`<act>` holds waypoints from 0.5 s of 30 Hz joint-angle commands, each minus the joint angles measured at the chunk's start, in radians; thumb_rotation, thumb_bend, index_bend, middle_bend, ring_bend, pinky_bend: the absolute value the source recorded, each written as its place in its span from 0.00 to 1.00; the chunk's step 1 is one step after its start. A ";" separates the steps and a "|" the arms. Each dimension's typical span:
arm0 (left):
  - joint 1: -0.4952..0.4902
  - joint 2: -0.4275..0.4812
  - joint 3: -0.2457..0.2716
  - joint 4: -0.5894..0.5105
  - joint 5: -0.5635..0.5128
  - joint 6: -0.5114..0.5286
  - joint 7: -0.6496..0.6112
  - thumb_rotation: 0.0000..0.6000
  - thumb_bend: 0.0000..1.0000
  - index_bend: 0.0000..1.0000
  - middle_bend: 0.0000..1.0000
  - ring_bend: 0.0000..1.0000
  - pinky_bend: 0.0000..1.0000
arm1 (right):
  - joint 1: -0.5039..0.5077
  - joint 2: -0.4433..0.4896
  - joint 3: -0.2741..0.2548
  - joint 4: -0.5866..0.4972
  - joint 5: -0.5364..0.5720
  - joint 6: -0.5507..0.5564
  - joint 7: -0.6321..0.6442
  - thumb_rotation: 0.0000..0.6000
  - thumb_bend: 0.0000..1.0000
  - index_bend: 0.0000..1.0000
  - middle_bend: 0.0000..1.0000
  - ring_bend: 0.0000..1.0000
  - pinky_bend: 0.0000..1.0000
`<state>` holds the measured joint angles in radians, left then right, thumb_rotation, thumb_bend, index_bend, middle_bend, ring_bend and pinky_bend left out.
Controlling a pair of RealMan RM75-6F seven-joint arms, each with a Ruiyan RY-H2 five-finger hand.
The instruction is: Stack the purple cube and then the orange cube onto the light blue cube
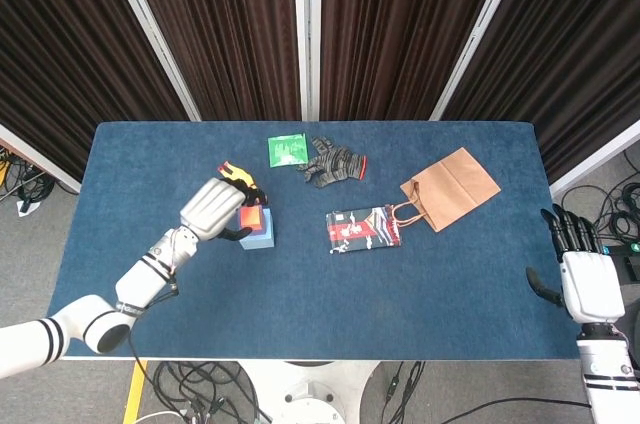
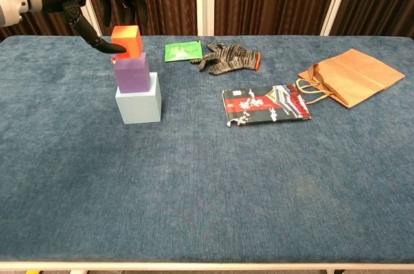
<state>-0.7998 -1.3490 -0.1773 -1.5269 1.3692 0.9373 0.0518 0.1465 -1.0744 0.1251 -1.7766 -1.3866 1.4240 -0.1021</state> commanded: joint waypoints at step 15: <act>-0.009 -0.060 0.019 0.092 0.007 -0.001 -0.016 1.00 0.31 0.45 0.64 0.40 0.44 | 0.000 -0.001 0.003 0.000 0.007 -0.001 -0.001 1.00 0.25 0.02 0.01 0.00 0.00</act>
<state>-0.8044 -1.4063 -0.1616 -1.4425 1.3708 0.9421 0.0419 0.1468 -1.0750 0.1281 -1.7763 -1.3800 1.4232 -0.1030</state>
